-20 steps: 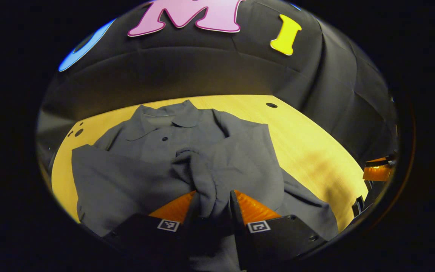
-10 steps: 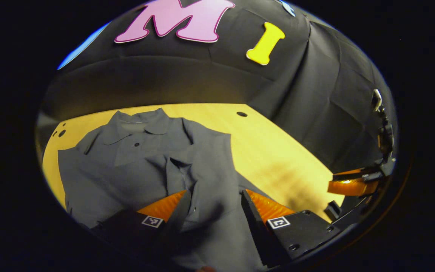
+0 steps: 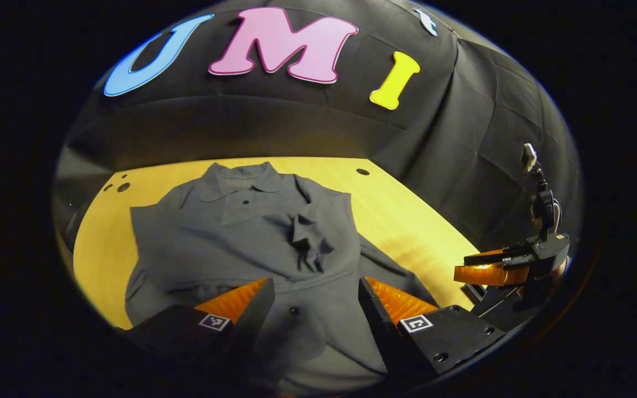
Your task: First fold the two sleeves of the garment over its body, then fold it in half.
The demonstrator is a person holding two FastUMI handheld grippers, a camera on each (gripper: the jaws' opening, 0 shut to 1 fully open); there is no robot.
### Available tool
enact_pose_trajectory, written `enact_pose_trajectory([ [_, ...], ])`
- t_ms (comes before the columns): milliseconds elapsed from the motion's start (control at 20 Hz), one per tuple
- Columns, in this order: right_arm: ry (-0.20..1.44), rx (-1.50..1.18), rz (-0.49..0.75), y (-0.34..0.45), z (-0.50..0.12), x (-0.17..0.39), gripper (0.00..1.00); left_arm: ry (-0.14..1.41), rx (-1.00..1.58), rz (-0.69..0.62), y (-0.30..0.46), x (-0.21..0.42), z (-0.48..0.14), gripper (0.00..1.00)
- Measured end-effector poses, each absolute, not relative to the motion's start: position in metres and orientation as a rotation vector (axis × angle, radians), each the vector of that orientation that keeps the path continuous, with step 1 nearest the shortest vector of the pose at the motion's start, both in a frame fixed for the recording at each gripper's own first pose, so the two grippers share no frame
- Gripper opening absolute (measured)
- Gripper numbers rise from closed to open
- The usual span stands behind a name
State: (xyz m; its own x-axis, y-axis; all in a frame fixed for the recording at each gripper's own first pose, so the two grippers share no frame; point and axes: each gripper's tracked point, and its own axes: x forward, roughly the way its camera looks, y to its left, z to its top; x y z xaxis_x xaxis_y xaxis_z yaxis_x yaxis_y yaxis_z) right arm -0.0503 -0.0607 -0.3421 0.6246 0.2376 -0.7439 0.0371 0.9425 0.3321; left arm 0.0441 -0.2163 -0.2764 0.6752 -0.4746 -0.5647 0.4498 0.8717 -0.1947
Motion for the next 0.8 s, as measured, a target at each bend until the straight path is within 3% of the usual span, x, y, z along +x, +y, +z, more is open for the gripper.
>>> enact_pose_trajectory([
  [100, 0.904, 0.339, 0.12, -0.05, -0.343, -0.059, 0.88, 0.664, -0.042, -0.489, -0.187, 0.033, -0.277, 0.96],
  [300, 0.937, 0.317, 0.13, -0.033, -0.348, -0.077, 0.93, 0.715, -0.042, -0.406, -0.123, 0.01, -0.291, 0.96],
  [400, 0.956, 0.296, 0.128, -0.029, -0.353, -0.085, 0.95, 0.75, -0.034, -0.355, -0.092, -0.002, -0.302, 0.92],
  [450, 0.962, 0.285, 0.115, -0.028, -0.356, -0.088, 0.95, 0.768, -0.036, -0.331, -0.079, -0.008, -0.308, 0.96],
  [800, 1.025, 0.25, 0.109, -0.017, -0.378, -0.105, 0.95, 0.882, -0.021, -0.178, -0.007, -0.041, -0.352, 0.96],
])
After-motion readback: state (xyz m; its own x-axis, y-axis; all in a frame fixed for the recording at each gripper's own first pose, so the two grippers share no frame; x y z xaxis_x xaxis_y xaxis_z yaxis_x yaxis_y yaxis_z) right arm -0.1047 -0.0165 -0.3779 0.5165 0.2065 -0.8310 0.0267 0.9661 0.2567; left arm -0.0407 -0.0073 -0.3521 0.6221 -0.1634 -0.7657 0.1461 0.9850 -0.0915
